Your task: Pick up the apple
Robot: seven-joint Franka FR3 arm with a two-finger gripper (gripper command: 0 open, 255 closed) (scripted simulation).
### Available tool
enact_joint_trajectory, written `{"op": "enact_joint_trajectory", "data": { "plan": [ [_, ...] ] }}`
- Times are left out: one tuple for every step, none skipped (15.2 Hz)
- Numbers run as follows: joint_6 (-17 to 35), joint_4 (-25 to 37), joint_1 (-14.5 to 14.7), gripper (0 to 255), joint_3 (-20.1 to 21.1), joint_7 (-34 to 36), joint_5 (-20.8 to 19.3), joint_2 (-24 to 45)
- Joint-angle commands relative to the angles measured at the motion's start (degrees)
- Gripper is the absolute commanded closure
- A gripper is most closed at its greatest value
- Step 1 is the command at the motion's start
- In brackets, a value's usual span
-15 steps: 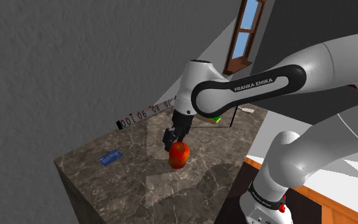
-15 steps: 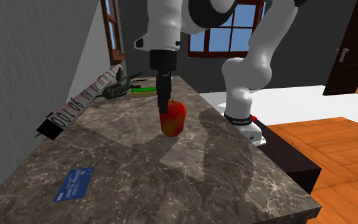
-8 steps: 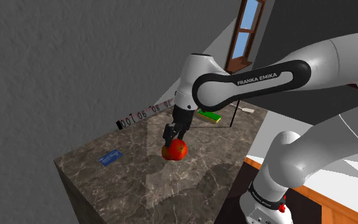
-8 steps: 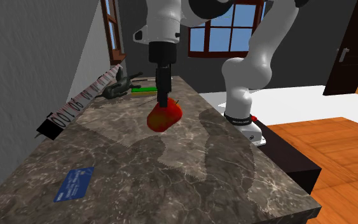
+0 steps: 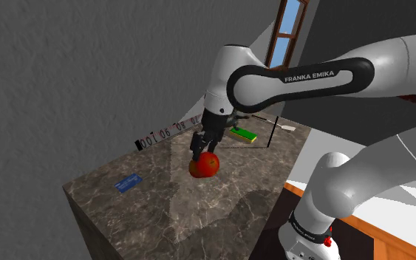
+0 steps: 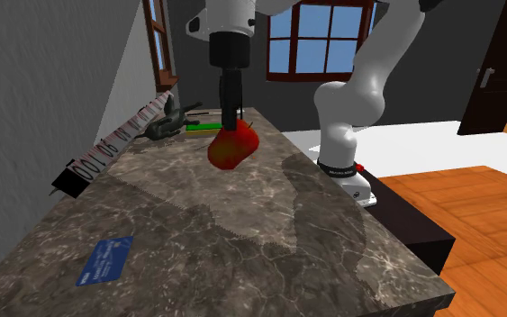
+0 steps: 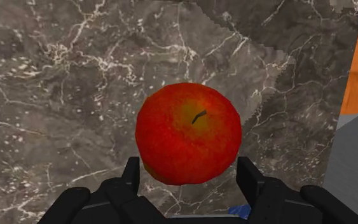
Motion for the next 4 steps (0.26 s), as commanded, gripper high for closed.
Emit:
{"op": "enact_joint_trajectory", "data": {
  "plan": [
    [-1.53, 1.22, -0.1, 255, -0.26, 0.21, -0.27, -0.3],
    [-2.32, 1.89, -0.14, 255, -0.39, 0.32, -0.41, -0.42],
    [-2.44, 1.98, -0.15, 255, -0.41, 0.34, -0.42, -0.45],
    [-2.44, 1.99, -0.15, 255, -0.41, 0.34, -0.43, -0.44]
  ]
}}
